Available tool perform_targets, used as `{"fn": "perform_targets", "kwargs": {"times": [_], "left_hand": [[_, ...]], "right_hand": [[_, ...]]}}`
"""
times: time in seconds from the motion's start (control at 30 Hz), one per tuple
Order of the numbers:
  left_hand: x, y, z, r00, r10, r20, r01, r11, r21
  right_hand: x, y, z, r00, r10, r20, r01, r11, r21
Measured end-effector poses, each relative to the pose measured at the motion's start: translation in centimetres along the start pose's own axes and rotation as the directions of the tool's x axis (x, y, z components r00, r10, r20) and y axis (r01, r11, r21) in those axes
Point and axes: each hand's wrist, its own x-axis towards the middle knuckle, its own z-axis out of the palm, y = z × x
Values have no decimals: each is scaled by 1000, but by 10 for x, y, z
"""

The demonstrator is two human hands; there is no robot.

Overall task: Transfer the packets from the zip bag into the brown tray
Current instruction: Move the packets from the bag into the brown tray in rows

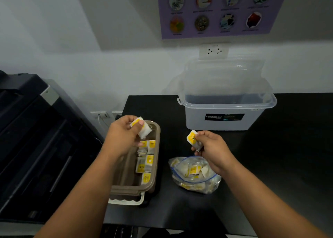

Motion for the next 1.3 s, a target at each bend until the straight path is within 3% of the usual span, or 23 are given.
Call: {"fn": "perform_targets", "kwargs": {"times": [0.13, 0.37, 0.47, 0.57, 0.73, 0.9, 1.1, 1.3], "left_hand": [[6, -17, -21, 987, -150, 58, 144, 984, 101], [31, -67, -19, 955, -283, 90, 209, 856, 473], [38, -72, -15, 948, -275, 160, 70, 671, 738], [46, -78, -12, 929, -312, 201, -16, 506, 862], [55, -86, -7, 895, -378, 237, -88, 372, 924], [62, -96, 0, 892, -374, 254, -85, 413, 907], [67, -108, 5, 898, -405, 174, 0, 394, 919], [70, -108, 10, 912, -385, 140, -18, 305, 952]], "right_hand": [[0, -9, 27, 999, -18, 27, 18, 1000, -6], [-2, -19, 68, 997, -5, 82, 5, 1000, -2], [-5, -22, 77, 996, -5, 84, 6, 1000, -6], [-7, -21, 81, 997, 2, 71, -2, 1000, -1], [-11, -15, 79, 999, 21, 39, -21, 1000, 6], [-12, -12, 76, 999, 36, 9, -36, 999, 20], [-15, -11, 77, 999, 44, 16, -44, 999, 22], [-18, -12, 83, 999, 30, 42, -31, 999, 25]]}}
